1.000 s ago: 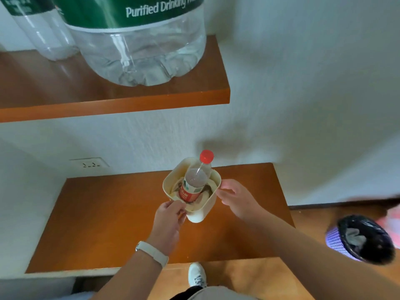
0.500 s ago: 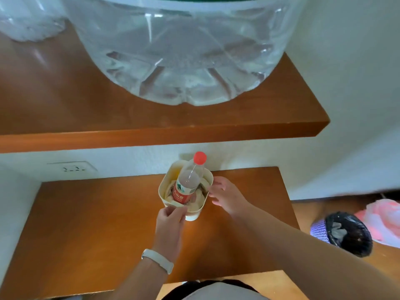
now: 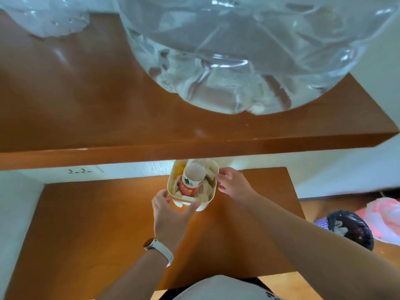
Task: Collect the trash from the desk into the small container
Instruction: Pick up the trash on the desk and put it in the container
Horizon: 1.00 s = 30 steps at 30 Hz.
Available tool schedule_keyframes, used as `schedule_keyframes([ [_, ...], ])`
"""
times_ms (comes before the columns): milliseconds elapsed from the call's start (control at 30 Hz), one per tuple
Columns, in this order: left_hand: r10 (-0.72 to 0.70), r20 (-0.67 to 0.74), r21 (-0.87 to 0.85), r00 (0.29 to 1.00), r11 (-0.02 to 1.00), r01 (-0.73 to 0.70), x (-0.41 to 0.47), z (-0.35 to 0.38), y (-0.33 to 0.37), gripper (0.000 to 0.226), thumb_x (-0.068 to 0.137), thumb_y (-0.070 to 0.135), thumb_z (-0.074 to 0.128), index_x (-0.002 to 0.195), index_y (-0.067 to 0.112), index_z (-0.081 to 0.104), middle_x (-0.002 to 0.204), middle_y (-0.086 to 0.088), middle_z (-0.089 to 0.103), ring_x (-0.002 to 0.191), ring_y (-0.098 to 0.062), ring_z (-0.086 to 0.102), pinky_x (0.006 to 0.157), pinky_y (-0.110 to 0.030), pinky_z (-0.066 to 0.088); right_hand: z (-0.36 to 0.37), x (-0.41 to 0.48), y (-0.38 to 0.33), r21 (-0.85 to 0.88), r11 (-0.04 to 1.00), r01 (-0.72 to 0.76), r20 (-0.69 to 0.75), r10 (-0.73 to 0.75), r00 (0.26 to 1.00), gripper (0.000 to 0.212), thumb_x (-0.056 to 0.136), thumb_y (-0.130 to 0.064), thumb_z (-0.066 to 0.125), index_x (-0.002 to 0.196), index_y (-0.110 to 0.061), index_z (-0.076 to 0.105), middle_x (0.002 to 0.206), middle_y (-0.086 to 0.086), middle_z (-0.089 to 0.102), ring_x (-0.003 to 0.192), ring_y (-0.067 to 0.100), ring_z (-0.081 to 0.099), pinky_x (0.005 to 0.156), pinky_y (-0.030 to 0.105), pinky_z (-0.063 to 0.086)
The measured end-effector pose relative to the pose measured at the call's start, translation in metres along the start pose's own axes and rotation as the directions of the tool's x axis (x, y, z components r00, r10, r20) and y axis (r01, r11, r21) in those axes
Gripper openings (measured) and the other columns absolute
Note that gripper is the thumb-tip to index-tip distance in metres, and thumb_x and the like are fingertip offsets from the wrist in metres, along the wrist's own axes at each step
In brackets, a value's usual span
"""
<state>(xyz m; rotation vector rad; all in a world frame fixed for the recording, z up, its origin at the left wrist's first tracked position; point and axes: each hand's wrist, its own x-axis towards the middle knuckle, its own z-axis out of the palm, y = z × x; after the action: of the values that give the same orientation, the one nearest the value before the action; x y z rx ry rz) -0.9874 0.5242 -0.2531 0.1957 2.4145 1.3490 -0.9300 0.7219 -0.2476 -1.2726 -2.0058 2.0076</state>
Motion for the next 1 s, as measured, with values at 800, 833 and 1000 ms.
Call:
schedule_keyframes([
  [800, 0.231, 0.114, 0.062, 0.966, 0.969, -0.239, 0.026, 0.023, -0.001, 0.115, 0.061, 0.06, 0.087, 0.151, 0.026, 0.025, 0.139, 0.001, 0.05, 0.126, -0.019, 0.054, 0.092, -0.034, 0.058, -0.003, 0.008, -0.006, -0.299, 0.942, 0.15, 0.014, -0.153, 0.988, 0.044, 0.091, -0.038, 0.061, 0.133, -0.03, 0.052, 0.123, -0.015, 0.061, 0.103, 0.004, 0.062, 0.088, 0.027, 0.054],
  [833, 0.216, 0.101, 0.071, 0.971, 0.972, -0.223, 0.024, 0.026, -0.001, 0.119, 0.061, 0.062, 0.086, 0.154, 0.026, 0.021, 0.144, -0.001, 0.047, 0.13, -0.021, 0.052, 0.094, -0.038, 0.058, -0.004, 0.006, -0.007, -0.302, 0.942, 0.15, 0.016, -0.152, 0.988, 0.044, 0.091, -0.035, 0.061, 0.134, -0.03, 0.052, 0.123, -0.015, 0.061, 0.103, 0.004, 0.062, 0.087, 0.026, 0.054],
  [1000, 0.201, 0.055, 0.058, 0.978, 0.977, -0.204, 0.014, 0.033, 0.007, 0.121, 0.063, 0.059, 0.087, 0.156, 0.026, 0.017, 0.147, -0.004, 0.044, 0.132, -0.022, 0.05, 0.096, -0.039, 0.056, -0.007, -0.008, -0.006, -0.345, 0.922, 0.176, 0.031, -0.176, 0.984, 0.048, 0.09, -0.035, 0.062, 0.136, -0.028, 0.049, 0.12, -0.016, 0.061, 0.105, 0.007, 0.061, 0.092, 0.029, 0.053],
])
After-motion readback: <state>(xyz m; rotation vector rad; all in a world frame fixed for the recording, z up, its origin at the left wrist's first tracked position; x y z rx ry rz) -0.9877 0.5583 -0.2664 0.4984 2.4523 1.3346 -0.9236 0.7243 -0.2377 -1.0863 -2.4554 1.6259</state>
